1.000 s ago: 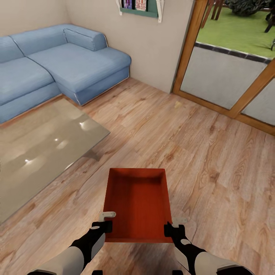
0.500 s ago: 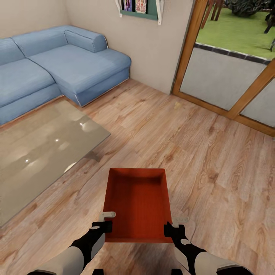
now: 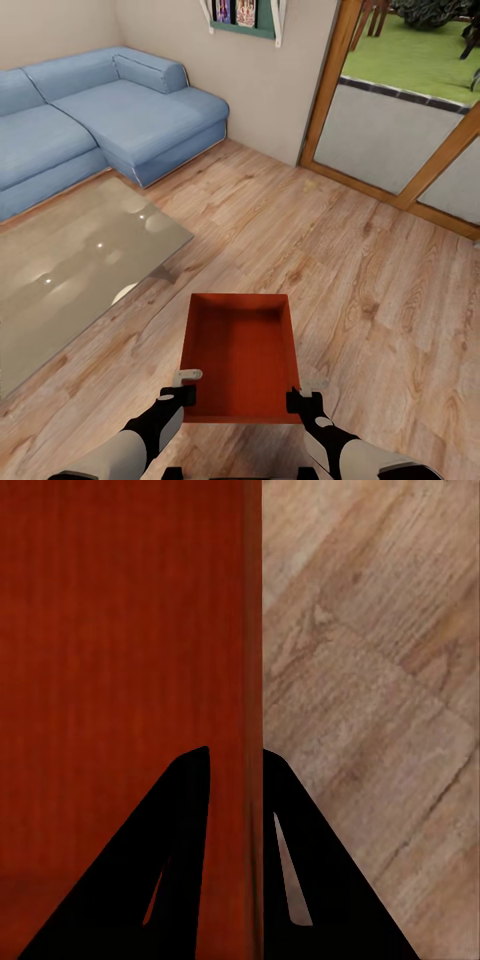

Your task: Move the two storage containers from the living room to the garage. In the garage, place one container on the floor and stack the other container on top of it (either order is fine).

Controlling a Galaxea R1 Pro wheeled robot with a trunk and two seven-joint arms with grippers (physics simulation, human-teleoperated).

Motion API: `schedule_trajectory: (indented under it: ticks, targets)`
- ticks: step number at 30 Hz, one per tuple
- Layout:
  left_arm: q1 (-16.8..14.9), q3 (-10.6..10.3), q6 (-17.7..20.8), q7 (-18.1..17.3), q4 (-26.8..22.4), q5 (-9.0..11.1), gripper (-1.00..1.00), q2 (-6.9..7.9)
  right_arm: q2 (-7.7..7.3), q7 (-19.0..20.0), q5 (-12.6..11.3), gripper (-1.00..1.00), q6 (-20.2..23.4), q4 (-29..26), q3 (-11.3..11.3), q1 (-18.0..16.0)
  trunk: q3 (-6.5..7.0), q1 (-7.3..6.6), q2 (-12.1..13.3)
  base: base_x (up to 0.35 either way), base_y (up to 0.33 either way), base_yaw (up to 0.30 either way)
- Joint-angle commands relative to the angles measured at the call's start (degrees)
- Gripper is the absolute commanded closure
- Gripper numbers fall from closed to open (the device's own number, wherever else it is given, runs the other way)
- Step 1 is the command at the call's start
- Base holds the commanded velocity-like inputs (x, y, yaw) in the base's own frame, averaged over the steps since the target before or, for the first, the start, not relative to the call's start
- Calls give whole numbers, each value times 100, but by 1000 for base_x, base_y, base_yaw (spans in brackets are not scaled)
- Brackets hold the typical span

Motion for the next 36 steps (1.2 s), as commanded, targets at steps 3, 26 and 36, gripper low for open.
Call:
schedule_trajectory:
  ticks: [3,26,36]
  targets:
    - [-2,24,37,79,-23,-55,100,1,0,-6,-164,100,-32,17,98,-1,52,-66,120,0,0,0]
    - [-2,27,37,80,-23,-55,100,9,8,-6,-164,100,-41,17,104,-1,464,-572,1042,0,0,0]
    - [-2,27,37,80,-25,-55,100,9,8,-39,-164,100,-49,17,98,-1,644,-791,1443,0,0,0]
